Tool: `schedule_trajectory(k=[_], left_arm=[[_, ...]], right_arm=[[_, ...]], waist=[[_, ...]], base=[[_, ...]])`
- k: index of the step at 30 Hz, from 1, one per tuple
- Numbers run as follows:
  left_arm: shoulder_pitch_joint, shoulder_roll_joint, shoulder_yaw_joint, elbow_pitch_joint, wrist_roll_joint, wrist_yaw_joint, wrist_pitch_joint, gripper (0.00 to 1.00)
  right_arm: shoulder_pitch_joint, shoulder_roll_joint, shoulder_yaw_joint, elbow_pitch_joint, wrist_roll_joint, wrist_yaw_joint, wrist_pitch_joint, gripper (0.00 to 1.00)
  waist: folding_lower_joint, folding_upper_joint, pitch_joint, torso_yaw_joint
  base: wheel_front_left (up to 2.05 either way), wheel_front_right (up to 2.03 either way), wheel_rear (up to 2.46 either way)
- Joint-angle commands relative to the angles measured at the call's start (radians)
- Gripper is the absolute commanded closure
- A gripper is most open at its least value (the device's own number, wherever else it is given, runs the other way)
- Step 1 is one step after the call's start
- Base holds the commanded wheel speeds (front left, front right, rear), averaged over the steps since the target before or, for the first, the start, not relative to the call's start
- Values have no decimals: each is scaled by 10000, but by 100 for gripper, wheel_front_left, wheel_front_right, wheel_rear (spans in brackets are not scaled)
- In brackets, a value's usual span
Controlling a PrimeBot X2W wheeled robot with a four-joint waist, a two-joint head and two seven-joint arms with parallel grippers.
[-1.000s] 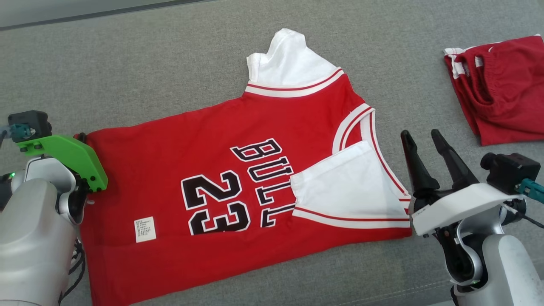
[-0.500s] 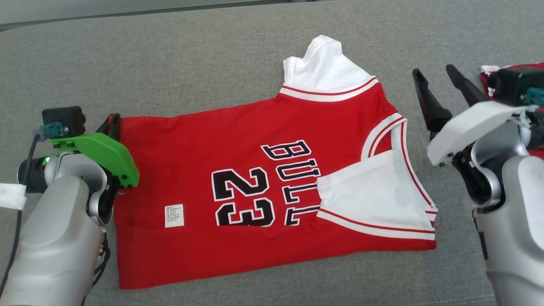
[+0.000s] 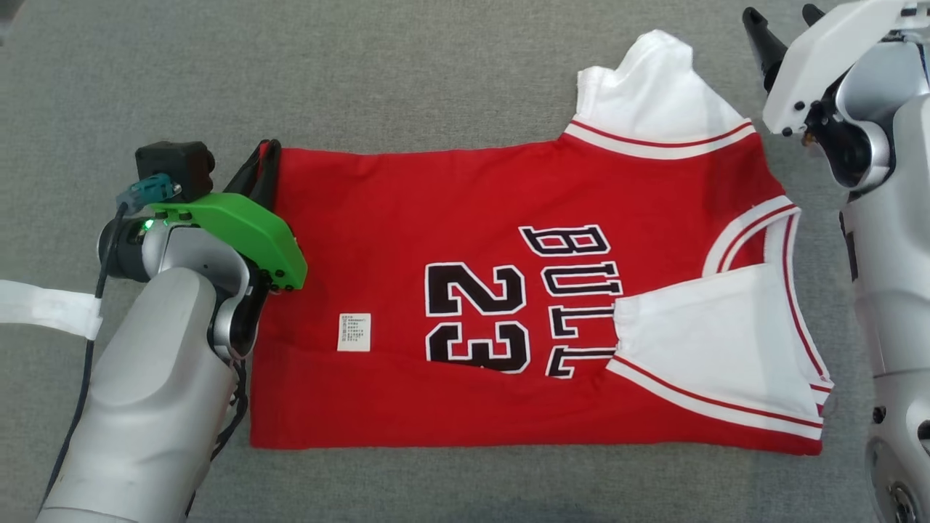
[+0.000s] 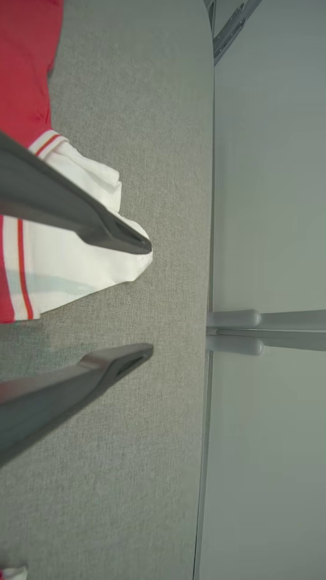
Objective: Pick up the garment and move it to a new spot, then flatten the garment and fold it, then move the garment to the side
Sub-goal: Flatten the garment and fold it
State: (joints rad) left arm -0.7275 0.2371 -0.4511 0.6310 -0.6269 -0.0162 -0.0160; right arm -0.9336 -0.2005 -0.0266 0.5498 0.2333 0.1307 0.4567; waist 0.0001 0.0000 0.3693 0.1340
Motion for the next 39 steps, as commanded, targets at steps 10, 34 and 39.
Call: schedule_trajectory(k=[10,34,39], left_arm=[[-347,-410,-199,-71,-30,-40,-207,100],[-736,-675,-505,482,-122,-187,-316,100],[-779,-661,-523,690,-176,-207,-358,100]], right_arm=[[-1508,-46,-9,2602,-1001,3,-156,0],[-2645,-252,409,5542,-1399,1,-1321,90],[-2735,-243,635,5859,-1462,1,-1873,100]], waist=[[-1,0,974,1171],[-1,0,1107,1513],[-1,0,1014,1478]], base=[[0,0,0],[0,0,0],[0,0,0]])
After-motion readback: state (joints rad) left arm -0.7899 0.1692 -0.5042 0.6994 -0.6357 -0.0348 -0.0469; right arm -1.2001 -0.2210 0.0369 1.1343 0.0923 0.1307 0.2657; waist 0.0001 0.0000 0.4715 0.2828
